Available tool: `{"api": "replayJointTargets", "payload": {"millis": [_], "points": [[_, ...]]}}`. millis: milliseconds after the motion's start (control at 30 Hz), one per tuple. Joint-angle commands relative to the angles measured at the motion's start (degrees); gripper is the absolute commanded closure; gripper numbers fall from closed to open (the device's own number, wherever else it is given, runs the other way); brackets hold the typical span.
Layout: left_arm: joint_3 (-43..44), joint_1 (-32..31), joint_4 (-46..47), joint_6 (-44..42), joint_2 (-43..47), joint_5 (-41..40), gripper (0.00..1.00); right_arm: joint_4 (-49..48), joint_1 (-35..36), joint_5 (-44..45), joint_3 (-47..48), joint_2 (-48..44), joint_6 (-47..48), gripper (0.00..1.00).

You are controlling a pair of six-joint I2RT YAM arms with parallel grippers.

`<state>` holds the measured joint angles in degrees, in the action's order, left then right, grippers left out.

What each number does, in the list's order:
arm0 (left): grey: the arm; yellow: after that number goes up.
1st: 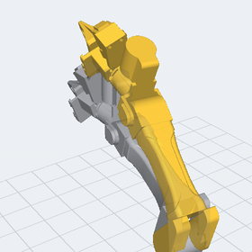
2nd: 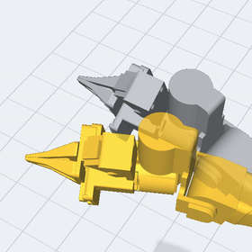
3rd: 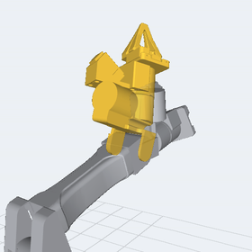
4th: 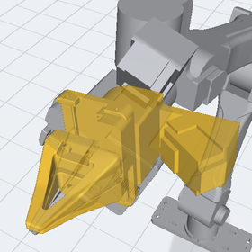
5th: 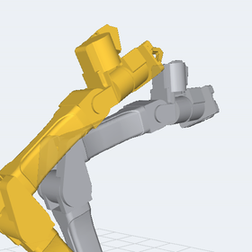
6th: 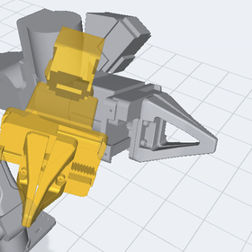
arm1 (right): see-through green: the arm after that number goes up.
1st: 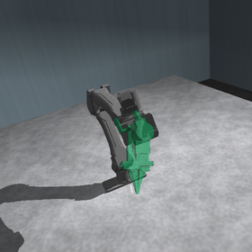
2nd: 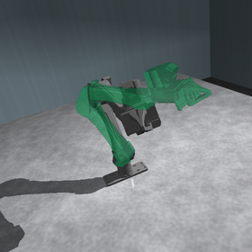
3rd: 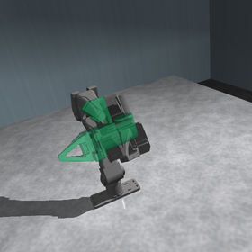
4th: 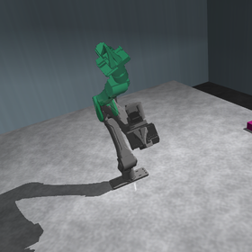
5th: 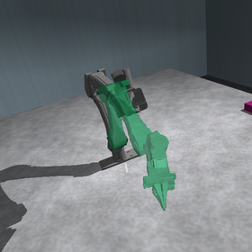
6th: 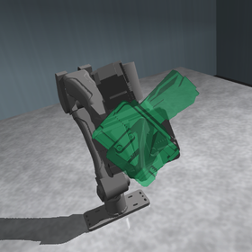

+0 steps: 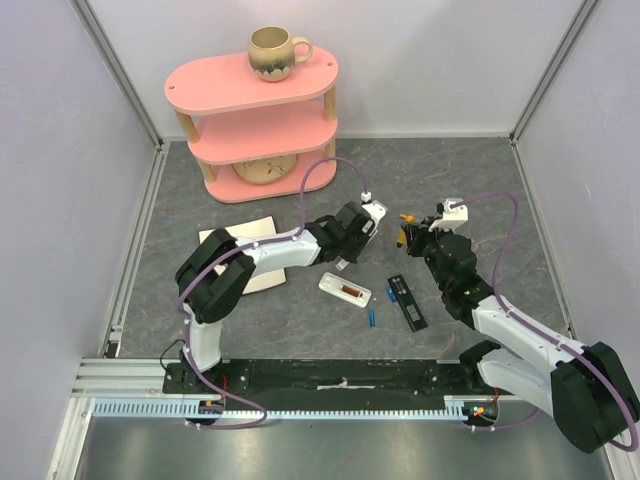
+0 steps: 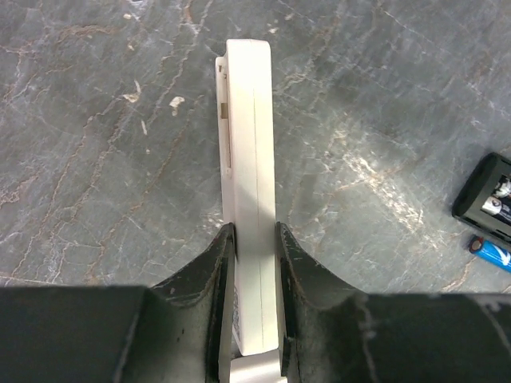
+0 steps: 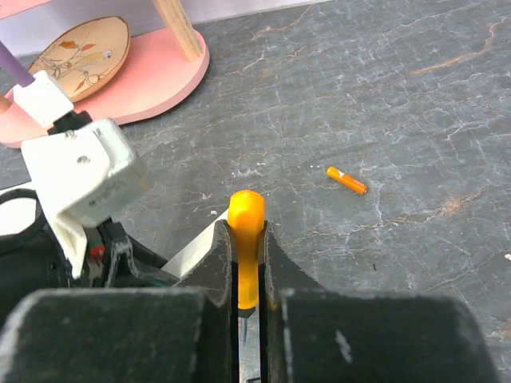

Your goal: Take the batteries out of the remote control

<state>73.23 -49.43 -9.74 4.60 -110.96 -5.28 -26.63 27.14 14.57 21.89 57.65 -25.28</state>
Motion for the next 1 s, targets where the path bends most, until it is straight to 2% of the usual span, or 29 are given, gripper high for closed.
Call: {"api": "replayJointTargets", "payload": {"millis": [0,100,200,267,300,433,500,633,867,967], "points": [[-1.3,-4.8,-5.1,-3.3,-1.6,-6.7,0.9,-0.8,0.0,1.1,0.3,-1.1,1.0,1.0],[-1.2,-6.6,-5.4,-2.8,-2.3,-7.6,0.77,-0.4,0.0,1.0,0.3,-1.3,1.1,1.0],[-1.9,-6.6,-4.6,-1.7,-0.8,-5.3,0.54,0.0,0.0,1.1,0.1,-1.7,1.2,1.0],[-2.7,-6.7,-3.9,-0.7,1.6,-5.0,0.5,0.1,0.0,1.4,-0.1,-2.0,1.2,1.0],[-3.0,-6.6,-3.5,-0.5,2.5,-4.5,0.42,-0.1,0.0,1.6,-0.2,-2.0,1.2,1.0],[-4.6,-6.7,-2.7,0.1,6.2,-3.0,0.41,-0.1,0.0,1.5,-0.3,-2.1,1.3,1.0],[-5.3,-6.6,-2.4,0.2,7.9,-3.9,0.32,-0.1,0.0,1.6,-0.3,-2.0,1.2,1.0],[-6.2,-6.5,-1.6,0.4,8.7,-4.3,0.24,0.1,0.0,1.5,-0.4,-2.5,1.2,1.0],[-6.6,-4.3,2.2,0.5,4.8,0.8,0.26,-0.1,-0.1,1.4,-0.3,-3.2,0.8,1.0],[-8.1,-2.8,4.2,0.1,3.5,3.0,0.31,-1.0,-0.2,1.1,-0.6,-3.4,0.1,1.0]]}}
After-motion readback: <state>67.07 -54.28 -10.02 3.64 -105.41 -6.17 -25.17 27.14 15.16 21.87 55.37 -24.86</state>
